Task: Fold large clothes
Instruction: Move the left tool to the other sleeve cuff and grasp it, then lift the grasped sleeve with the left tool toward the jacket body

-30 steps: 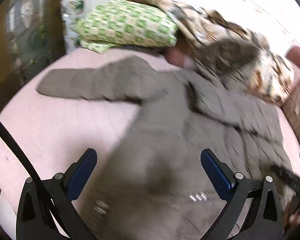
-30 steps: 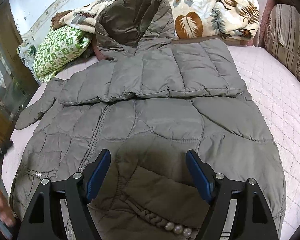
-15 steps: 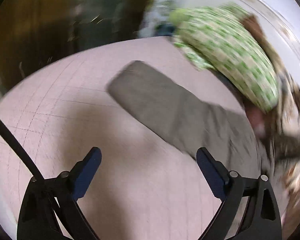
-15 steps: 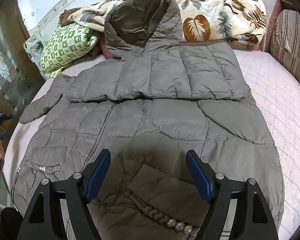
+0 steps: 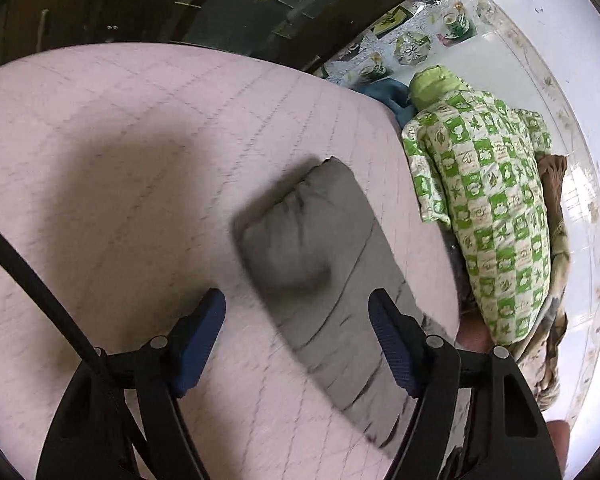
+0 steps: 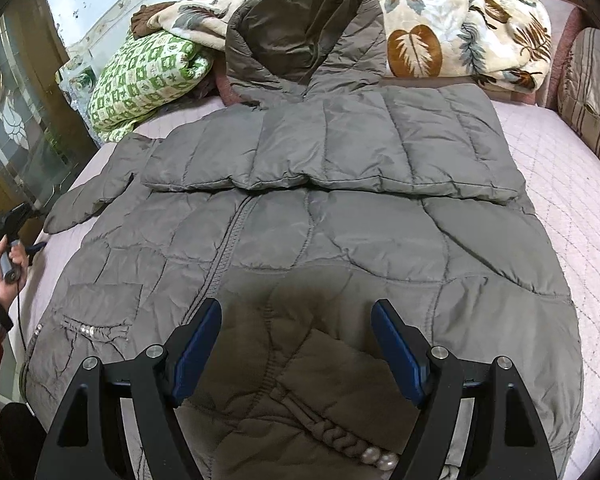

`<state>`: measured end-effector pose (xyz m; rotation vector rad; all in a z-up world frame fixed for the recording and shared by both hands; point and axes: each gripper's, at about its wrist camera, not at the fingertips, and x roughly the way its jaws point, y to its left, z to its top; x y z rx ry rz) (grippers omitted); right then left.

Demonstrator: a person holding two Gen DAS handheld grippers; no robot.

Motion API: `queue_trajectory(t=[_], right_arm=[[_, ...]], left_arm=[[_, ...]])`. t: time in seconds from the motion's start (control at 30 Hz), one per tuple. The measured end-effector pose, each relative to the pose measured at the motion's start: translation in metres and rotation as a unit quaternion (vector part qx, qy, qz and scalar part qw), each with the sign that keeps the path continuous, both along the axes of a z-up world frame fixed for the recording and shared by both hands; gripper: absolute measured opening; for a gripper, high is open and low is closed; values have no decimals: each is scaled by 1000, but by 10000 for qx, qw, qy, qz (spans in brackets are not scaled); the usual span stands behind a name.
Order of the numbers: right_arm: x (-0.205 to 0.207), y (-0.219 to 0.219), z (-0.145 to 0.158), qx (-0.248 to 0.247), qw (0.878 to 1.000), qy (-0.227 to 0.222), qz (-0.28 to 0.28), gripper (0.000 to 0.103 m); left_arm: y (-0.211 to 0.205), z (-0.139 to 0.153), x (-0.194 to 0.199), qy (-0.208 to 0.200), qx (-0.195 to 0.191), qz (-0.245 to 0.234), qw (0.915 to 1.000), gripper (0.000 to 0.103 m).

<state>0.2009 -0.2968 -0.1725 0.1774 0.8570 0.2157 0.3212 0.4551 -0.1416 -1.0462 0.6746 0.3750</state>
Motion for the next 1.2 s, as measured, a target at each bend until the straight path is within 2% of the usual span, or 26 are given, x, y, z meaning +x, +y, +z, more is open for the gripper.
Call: queue_trajectory(t=[0.17, 0.2, 0.23, 0.27, 0.4, 0.57, 0.73, 0.9, 1.07, 1.2], right_arm=[[-1, 5, -1, -50, 10000, -7, 37, 81], [0, 5, -2, -55, 10000, 11, 26, 81], [1, 4, -3, -51, 10000, 37, 3, 81], [2, 4, -3, -41, 10000, 53, -12, 81], [4, -1, -3, 47, 9999, 60, -89, 81], [2, -7, 2, 184, 9997, -4, -189, 81], [-2, -13, 8, 272, 9991, -130, -291, 81], [-8, -25, 15, 402, 9980, -256, -425, 81], [-13, -36, 23, 479, 9966, -407, -538, 81], [-18, -49, 30, 587, 9947, -530, -658, 81]], left_arm=[[-4, 1, 25, -34, 430, 191, 9989, 70], [-7, 3, 31, 109, 656, 289, 9974, 63], [-6, 3, 32, 212, 784, 326, 9962, 38], [-7, 2, 37, 319, 840, 283, 9956, 23], [-5, 9, 33, 271, 917, 214, 9952, 19], [-14, 41, 24, 61, 1193, 72, 9928, 18], [-36, 101, 23, -236, 1600, -189, 9867, 17], [-77, 174, 21, -625, 2106, -523, 9742, 17], [-129, 238, 13, -1085, 2378, -905, 9610, 17], [-192, 283, 6, -1428, 2643, -1360, 9441, 17]])
